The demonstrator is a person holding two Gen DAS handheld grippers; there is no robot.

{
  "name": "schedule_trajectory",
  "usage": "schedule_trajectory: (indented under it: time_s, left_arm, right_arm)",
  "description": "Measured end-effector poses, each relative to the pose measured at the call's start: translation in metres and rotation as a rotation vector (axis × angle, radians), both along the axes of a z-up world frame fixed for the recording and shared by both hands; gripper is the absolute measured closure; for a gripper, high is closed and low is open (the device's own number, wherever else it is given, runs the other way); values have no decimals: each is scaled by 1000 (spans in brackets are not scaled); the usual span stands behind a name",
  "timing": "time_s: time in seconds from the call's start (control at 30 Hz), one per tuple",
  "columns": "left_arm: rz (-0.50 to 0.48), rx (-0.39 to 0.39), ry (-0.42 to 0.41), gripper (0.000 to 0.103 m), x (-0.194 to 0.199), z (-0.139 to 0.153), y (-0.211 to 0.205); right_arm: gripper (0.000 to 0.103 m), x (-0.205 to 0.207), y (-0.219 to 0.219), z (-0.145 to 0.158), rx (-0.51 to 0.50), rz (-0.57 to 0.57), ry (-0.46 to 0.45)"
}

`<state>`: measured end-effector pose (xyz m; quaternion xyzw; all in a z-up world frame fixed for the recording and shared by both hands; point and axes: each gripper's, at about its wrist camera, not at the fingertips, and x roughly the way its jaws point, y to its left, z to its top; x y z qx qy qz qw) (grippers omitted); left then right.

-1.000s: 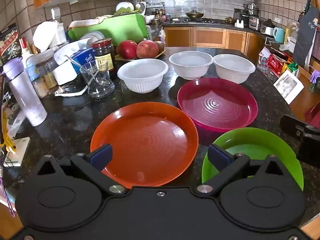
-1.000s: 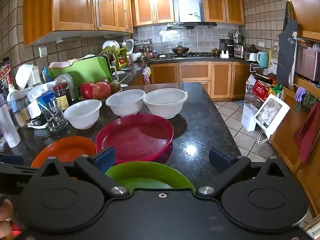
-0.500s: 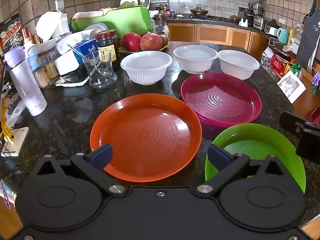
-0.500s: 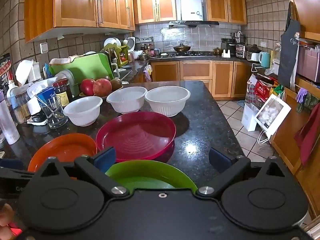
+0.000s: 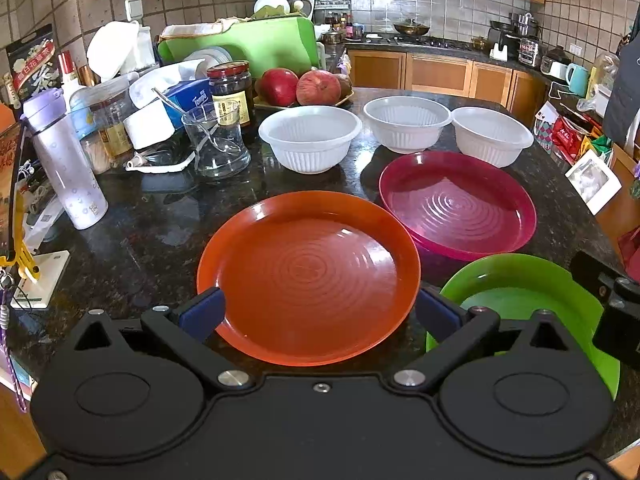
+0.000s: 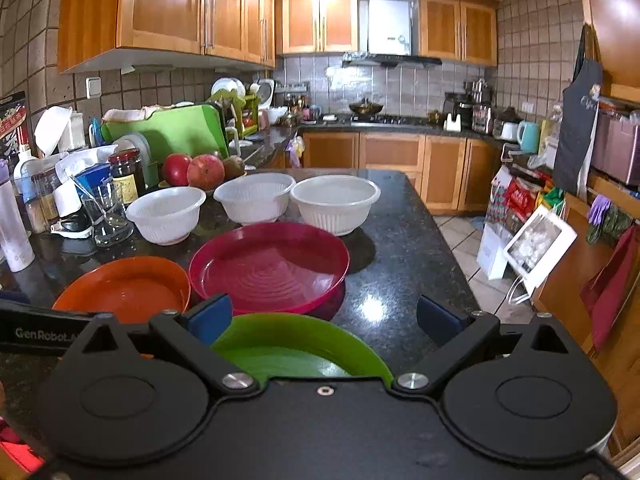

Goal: Organize plates and bowls
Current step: 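Move the left tool toward the rim of the orange plastic plate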

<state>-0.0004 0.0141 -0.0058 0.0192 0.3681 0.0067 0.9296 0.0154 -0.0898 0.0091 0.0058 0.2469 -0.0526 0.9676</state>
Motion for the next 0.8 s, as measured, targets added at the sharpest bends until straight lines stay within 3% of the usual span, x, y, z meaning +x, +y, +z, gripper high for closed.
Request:
schedule_trajectory:
  time_s: [0.5, 0.6, 0.8]
  left_arm:
    - [15, -13, -37, 4, -5, 2, 2]
    - [15, -19, -47, 9, -7, 3, 1]
    - [10, -41, -54, 9, -7, 4, 2]
  right_arm:
    - [4, 1, 5, 2, 7, -5, -34]
    - [4, 3, 7, 3, 19, -6, -27]
    - [4, 8, -1, 1, 128, -10, 25]
